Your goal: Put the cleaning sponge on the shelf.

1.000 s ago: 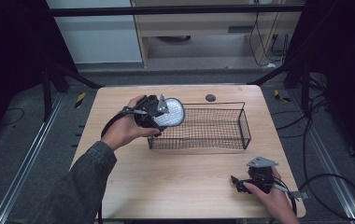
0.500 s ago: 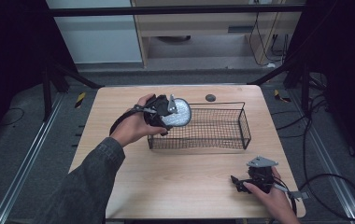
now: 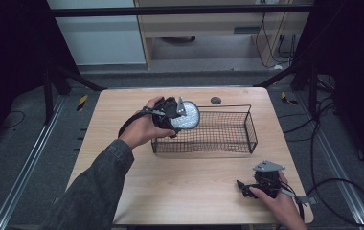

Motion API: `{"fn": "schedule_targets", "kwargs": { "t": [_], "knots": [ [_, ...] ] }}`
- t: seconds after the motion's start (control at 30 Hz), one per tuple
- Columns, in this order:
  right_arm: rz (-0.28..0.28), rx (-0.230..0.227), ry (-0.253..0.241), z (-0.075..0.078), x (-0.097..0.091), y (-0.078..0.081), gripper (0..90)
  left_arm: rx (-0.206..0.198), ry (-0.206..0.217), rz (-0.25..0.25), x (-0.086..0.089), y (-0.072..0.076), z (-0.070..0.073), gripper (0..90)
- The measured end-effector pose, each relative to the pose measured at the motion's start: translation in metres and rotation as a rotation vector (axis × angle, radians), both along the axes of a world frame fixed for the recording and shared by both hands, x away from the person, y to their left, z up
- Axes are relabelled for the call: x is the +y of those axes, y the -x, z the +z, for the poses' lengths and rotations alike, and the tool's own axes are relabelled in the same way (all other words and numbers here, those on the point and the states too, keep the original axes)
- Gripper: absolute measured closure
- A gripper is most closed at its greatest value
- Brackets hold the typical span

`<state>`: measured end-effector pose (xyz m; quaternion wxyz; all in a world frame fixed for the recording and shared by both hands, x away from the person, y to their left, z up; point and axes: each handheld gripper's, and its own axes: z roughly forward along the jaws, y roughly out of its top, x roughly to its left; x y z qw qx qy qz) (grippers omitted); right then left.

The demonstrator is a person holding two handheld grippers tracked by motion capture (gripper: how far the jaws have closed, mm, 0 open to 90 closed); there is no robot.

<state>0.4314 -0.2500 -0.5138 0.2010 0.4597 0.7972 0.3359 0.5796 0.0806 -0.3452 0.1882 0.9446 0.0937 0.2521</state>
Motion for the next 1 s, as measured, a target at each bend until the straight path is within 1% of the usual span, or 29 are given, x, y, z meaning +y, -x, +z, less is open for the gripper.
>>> {"fn": "schedule_targets", "kwargs": {
  "t": [0.1, 0.13, 0.17, 0.23, 0.37, 0.6, 0.77, 0.8, 0.9, 1.0],
  "knots": [
    [0.0, 0.001, -0.002, 0.0, 0.0, 0.0, 0.3, -0.005, -0.008, -0.008, -0.004, 0.0, 0.0, 15.1],
    [0.0, 0.001, -0.002, 0.0, 0.0, 0.0, 0.3, -0.005, 0.0, -0.008, -0.005, 0.0, 0.0, 15.1],
    [0.0, 0.001, -0.002, 0.0, 0.0, 0.0, 0.3, -0.008, -0.003, -0.012, -0.006, -0.001, 0.0, 15.1],
    [0.001, 0.001, -0.002, 0.0, 0.0, 0.0, 0.3, -0.006, 0.006, -0.012, -0.008, -0.002, -0.001, 15.1],
    [0.001, 0.001, -0.002, 0.0, 0.0, 0.0, 0.3, -0.006, -0.012, -0.02, -0.014, -0.005, -0.005, 15.1],
    [0.003, 0.002, -0.003, 0.0, 0.0, -0.001, 0.3, -0.004, -0.028, -0.036, -0.024, -0.01, -0.012, 14.9],
    [0.004, 0.0, -0.002, 0.0, 0.0, -0.001, 0.3, -0.007, -0.04, -0.04, -0.028, -0.012, -0.015, 14.8],
    [0.004, -0.001, -0.002, 0.0, 0.0, -0.001, 0.3, -0.006, -0.039, -0.04, -0.028, -0.011, -0.015, 14.7],
    [0.004, 0.001, -0.003, 0.0, 0.0, -0.001, 0.3, -0.008, -0.014, -0.043, -0.029, -0.009, -0.012, 14.7],
    [-0.001, 0.002, -0.004, 0.0, 0.001, -0.002, 0.3, -0.004, -0.009, -0.045, -0.029, -0.01, -0.011, 14.7]
  ]
}}
